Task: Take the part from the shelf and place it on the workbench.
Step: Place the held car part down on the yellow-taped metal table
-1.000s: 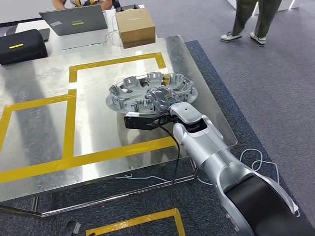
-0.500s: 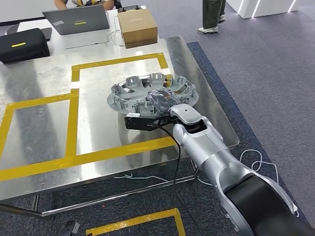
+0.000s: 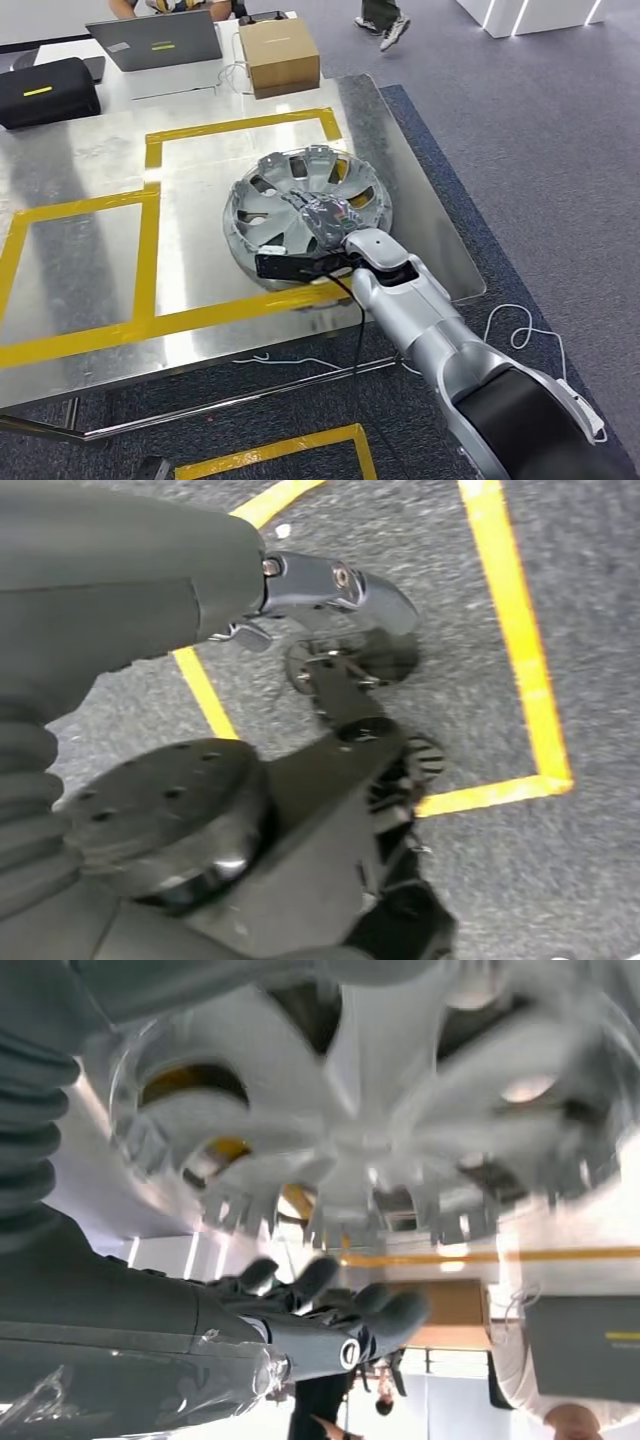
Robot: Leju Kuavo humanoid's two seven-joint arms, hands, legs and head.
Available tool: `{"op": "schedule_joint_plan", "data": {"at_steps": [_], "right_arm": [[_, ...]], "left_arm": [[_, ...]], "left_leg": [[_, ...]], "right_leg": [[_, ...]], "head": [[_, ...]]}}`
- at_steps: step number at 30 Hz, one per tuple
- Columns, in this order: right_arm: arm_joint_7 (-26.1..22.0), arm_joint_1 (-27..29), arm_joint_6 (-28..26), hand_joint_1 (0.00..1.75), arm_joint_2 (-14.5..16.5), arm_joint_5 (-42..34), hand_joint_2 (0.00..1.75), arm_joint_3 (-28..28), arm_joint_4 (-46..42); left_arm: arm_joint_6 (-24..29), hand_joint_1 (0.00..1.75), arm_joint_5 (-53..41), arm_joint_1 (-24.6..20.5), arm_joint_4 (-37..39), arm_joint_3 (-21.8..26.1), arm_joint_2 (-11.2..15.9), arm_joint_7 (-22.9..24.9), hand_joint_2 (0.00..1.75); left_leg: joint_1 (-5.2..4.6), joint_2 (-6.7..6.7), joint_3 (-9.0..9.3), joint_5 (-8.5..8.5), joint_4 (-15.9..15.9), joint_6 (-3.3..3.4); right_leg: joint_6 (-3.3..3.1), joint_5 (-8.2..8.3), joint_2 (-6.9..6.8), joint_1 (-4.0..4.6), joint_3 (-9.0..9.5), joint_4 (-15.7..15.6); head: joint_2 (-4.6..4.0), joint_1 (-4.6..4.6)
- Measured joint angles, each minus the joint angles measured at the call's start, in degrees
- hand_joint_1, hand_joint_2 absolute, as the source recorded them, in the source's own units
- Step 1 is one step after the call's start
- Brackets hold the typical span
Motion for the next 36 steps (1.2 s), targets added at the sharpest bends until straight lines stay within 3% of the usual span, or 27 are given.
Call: {"op": "schedule_joint_plan", "data": {"at_steps": [36], "right_arm": [[-1.00,1.54,-1.62,0.00,-0.21,-0.20,0.00,0.01,4.49]], "left_arm": [[0.00,0.00,0.20,1.08,0.00,0.04,0.57,-0.70,0.00]], "left_leg": [[-0.01,0.00,0.00,0.00,0.00,0.02]], "right_leg": [[0.02,0.03,-0.01,-0.01,0.03,-0.02]], "head": [[0.00,0.01]]}}
